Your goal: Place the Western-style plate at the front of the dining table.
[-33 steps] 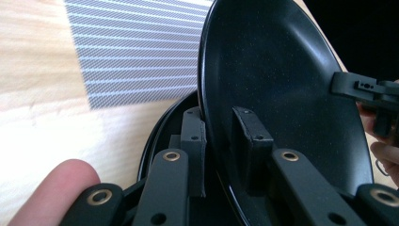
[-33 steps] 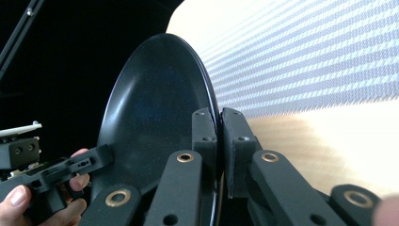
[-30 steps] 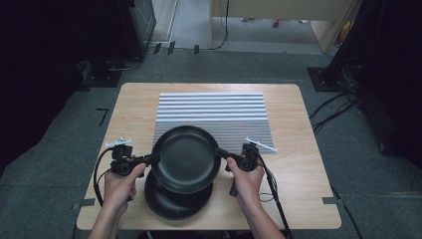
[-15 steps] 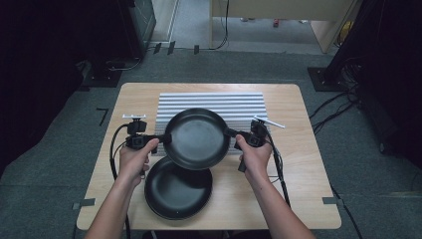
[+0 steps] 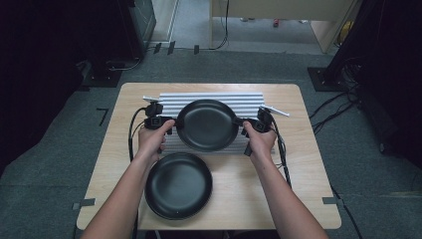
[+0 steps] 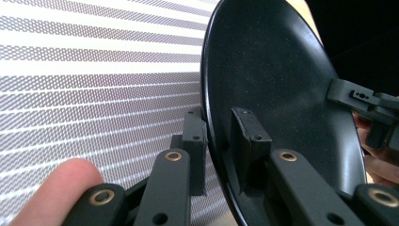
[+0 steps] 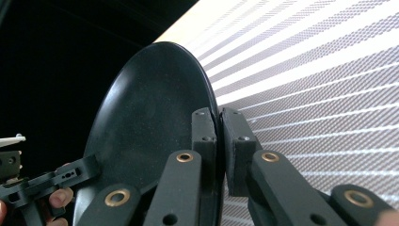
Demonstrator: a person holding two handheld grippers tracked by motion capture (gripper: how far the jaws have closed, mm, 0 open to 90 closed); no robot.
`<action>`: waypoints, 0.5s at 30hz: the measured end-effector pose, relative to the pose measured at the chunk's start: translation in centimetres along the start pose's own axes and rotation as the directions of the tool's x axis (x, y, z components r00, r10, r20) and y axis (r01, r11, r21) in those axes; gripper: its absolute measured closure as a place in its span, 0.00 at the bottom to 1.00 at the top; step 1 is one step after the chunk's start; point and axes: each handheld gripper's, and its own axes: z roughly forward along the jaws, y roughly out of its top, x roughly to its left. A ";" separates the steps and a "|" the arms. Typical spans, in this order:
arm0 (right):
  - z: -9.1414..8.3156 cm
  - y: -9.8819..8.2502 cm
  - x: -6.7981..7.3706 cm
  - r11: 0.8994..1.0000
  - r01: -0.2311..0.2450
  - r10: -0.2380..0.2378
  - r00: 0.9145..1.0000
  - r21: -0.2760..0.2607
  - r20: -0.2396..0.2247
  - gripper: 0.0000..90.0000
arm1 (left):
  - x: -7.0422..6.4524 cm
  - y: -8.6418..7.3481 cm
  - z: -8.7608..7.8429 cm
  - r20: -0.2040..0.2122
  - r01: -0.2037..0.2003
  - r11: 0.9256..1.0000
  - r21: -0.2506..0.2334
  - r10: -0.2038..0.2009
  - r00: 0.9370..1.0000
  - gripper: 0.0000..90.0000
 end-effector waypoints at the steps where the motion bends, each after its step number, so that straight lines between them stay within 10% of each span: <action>1: 0.0 0.0 0.0 1.000 0.000 0.000 1.000 0.000 0.000 0.95 | 0.0 0.0 0.0 0.000 0.000 1.000 0.000 0.000 1.000 0.86; 8: 3.0 1.2 -1.2 1.000 0.019 -0.020 0.997 0.012 0.070 0.95 | 3.0 0.5 3.7 -0.026 0.111 0.993 0.045 -0.110 0.994 0.84; 15: 5.1 1.7 -2.1 1.000 0.002 -0.003 0.996 0.014 0.087 0.95 | 3.5 1.7 4.8 -0.069 0.115 0.993 0.039 -0.112 0.991 0.85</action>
